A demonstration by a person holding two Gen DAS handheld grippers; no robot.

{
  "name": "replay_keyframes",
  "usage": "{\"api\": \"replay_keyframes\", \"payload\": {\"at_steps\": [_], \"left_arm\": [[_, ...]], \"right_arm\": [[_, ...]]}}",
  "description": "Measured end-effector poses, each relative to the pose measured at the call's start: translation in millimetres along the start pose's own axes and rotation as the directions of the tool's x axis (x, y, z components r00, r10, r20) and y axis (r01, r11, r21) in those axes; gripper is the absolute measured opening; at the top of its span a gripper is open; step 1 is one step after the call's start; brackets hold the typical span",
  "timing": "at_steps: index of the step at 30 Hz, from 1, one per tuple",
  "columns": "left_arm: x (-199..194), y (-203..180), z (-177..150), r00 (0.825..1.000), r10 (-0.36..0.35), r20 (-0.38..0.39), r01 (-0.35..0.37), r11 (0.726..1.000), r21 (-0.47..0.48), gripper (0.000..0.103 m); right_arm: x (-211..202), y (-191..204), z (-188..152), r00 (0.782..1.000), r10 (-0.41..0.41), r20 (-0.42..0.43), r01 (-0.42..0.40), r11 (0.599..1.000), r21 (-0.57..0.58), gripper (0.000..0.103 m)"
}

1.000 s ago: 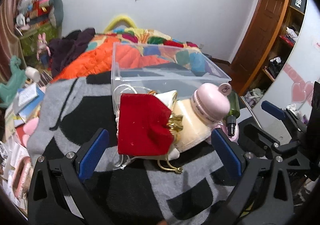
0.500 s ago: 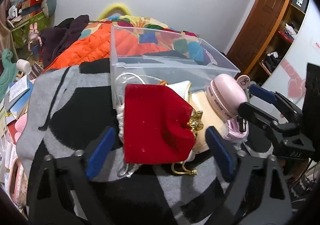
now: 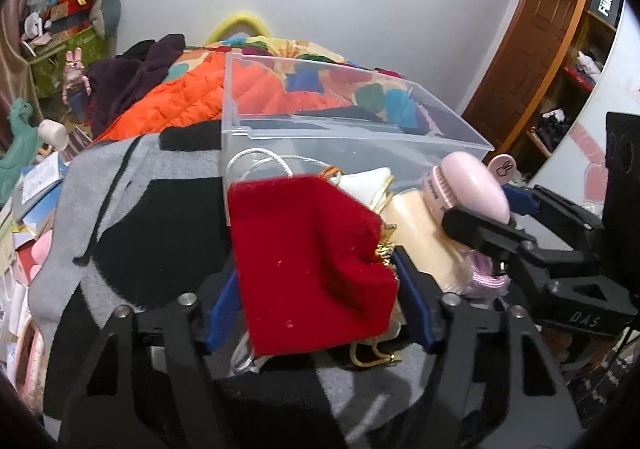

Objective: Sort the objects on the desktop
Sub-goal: 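Close left gripper on the red pouch while right gripper grasps the pink jar, then carry the red pouch into the clear box with left gripper while right gripper places the pink jar inside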

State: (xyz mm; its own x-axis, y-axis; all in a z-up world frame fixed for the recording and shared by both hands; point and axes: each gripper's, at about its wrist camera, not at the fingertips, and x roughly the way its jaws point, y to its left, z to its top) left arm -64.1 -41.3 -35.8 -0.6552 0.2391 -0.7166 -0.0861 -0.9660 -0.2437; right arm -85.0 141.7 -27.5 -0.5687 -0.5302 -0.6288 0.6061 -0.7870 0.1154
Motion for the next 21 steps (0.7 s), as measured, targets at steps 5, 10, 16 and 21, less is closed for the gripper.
{"api": "replay_keyframes", "payload": {"at_steps": [5,10,16,21], "left_arm": [[-7.1,2.5,-2.8,1.000,-0.008,0.018,0.008,1.000,-0.015,0.051],[-17.4,1.5,-6.1,0.999,0.011,0.040,-0.011,1.000,-0.007,0.037],[-32.8,7.8,-12.0,0.997,0.026,0.069,-0.023,0.999,-0.037,0.031],[-53.3,6.8,-13.4,0.991,0.065,0.115,-0.062,0.998,-0.032,0.030]], "right_arm": [[-1.2,-2.3,-1.0,1.000,0.003,0.000,-0.003,1.000,0.006,0.061],[-7.3,-3.7,-3.4,1.000,0.024,0.005,-0.024,0.999,0.021,0.061],[-19.9,-4.7,-4.3,0.999,0.037,0.025,-0.038,0.999,0.030,0.061],[-30.3,-6.9,-1.2,0.998,0.036,0.045,-0.037,0.999,0.033,0.061]]}}
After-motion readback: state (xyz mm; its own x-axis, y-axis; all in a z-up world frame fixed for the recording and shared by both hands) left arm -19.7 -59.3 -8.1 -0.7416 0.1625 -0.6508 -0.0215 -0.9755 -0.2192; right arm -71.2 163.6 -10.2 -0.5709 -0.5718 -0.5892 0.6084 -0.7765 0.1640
